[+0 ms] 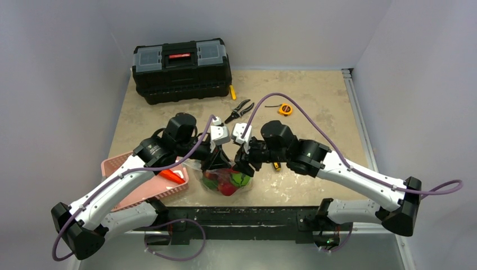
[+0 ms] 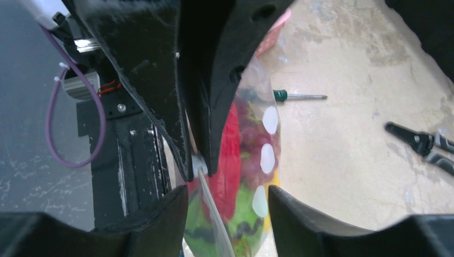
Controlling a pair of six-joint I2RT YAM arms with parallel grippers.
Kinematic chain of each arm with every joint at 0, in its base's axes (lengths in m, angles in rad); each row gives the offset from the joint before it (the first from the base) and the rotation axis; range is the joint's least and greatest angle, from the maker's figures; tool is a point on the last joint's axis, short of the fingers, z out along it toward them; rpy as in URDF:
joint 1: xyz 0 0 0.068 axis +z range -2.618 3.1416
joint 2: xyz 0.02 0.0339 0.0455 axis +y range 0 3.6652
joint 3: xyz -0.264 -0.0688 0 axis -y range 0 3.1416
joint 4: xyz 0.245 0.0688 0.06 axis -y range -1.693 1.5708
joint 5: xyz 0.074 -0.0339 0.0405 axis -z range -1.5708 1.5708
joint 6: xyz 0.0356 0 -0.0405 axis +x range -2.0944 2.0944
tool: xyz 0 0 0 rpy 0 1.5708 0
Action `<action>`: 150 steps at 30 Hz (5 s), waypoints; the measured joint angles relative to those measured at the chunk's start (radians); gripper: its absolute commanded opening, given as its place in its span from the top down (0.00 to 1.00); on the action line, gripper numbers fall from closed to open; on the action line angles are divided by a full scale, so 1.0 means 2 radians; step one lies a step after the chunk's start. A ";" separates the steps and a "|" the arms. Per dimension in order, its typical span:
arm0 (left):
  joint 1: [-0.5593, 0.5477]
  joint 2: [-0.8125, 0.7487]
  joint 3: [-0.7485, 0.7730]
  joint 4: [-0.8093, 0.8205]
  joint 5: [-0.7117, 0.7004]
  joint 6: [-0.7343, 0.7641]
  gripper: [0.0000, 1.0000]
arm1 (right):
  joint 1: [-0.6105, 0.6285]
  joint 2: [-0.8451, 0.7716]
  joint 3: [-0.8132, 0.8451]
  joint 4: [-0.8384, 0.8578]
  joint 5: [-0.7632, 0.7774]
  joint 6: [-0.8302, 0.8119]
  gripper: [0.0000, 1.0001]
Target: Place the food in the zip-top bag and seal the zipper
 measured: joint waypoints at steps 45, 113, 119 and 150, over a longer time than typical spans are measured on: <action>0.006 -0.003 -0.004 0.033 -0.028 0.004 1.00 | 0.008 -0.089 -0.107 0.115 0.140 0.044 1.00; 0.006 -0.294 -0.015 -0.119 -0.307 -0.017 0.47 | -0.004 -0.079 -0.089 0.142 0.279 0.163 1.00; 0.006 -0.294 -0.015 -0.116 -0.309 -0.033 0.47 | -0.006 -0.006 -0.035 0.121 0.300 0.203 1.00; 0.006 -0.341 0.027 -0.147 -0.300 -0.130 0.00 | -0.188 0.345 0.118 0.132 0.178 0.244 0.60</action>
